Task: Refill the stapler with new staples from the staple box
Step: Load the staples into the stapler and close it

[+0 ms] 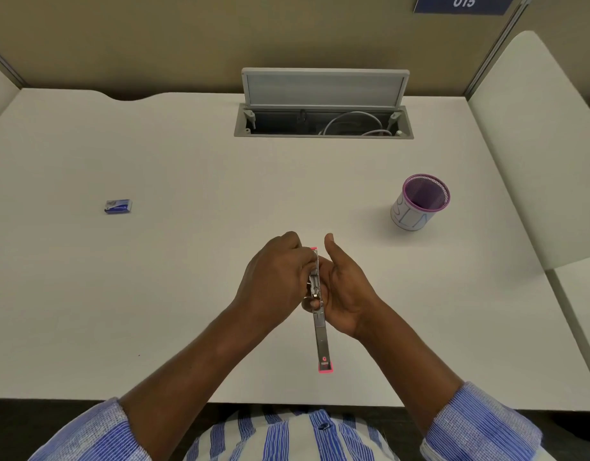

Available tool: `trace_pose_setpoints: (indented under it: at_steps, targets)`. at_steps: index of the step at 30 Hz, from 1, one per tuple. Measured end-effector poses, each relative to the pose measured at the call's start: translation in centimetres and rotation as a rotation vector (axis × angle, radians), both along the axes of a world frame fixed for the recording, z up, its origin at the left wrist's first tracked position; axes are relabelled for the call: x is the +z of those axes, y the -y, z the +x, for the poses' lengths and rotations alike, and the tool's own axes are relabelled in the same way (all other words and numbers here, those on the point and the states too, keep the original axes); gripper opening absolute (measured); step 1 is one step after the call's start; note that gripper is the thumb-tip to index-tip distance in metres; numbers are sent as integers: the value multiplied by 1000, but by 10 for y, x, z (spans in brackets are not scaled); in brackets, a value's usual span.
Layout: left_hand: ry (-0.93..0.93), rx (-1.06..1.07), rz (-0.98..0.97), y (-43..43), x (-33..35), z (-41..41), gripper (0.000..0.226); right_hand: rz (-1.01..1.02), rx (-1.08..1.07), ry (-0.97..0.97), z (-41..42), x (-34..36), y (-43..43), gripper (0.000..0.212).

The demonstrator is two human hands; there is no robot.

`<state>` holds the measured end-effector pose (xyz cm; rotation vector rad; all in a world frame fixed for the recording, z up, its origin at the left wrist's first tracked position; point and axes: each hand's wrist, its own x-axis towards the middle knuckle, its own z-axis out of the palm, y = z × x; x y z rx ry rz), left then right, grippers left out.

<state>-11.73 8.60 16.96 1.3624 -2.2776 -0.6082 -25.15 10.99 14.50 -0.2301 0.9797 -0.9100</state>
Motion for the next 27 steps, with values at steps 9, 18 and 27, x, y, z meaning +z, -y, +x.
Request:
trace_pose_setpoints:
  at_steps: [9,18,27]
  targets:
    - [-6,-27,35,-3,-3,0,21,8,-4,-9,0,-2,-1,60]
    - [1,-166,-47,-10,-9,14,30,69,-14,-6,-3,0,-2,64]
    - [126,-428,-161,-2,-13,30,32,88,89,-81,-1,3,-6,72]
